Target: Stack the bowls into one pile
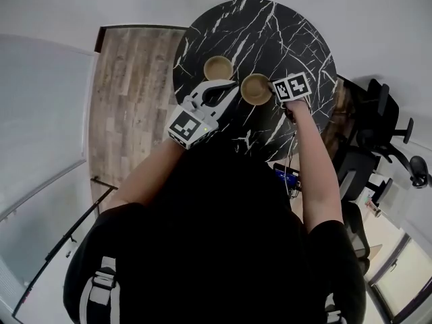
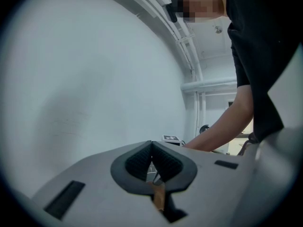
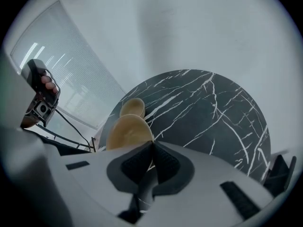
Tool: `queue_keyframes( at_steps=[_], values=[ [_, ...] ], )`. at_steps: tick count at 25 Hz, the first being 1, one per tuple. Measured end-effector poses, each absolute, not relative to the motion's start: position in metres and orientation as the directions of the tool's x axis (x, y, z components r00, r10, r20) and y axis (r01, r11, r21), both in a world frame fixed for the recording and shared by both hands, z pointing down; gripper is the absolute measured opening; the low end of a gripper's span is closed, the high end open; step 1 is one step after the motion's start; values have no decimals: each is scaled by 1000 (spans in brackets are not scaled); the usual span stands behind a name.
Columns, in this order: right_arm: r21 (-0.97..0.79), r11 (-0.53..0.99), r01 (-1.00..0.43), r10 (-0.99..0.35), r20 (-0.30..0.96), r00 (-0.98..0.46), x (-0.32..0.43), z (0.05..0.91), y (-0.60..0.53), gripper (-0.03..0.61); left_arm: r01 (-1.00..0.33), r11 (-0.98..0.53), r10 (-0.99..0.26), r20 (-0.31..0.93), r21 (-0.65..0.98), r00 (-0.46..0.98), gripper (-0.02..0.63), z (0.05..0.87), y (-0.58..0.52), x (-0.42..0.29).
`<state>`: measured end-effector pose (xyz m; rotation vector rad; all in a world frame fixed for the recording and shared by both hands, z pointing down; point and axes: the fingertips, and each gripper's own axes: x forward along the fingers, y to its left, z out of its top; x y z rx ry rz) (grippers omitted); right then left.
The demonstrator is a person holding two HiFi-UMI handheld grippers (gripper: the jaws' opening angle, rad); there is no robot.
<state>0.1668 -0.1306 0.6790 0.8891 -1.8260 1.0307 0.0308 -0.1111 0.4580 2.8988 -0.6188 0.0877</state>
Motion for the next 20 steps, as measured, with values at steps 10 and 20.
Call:
queue_keyframes(
  at_steps=[10, 20],
  values=[
    [-280, 461, -842, -152, 910, -385, 109, 678, -181, 6, -441, -885, -432, 93, 151, 897, 5, 465, -141, -26],
    [-287, 466, -837, -109, 920, -376, 56, 703, -217, 8, -455, -875, -443, 101, 166, 891, 5, 478, -168, -73]
  ],
)
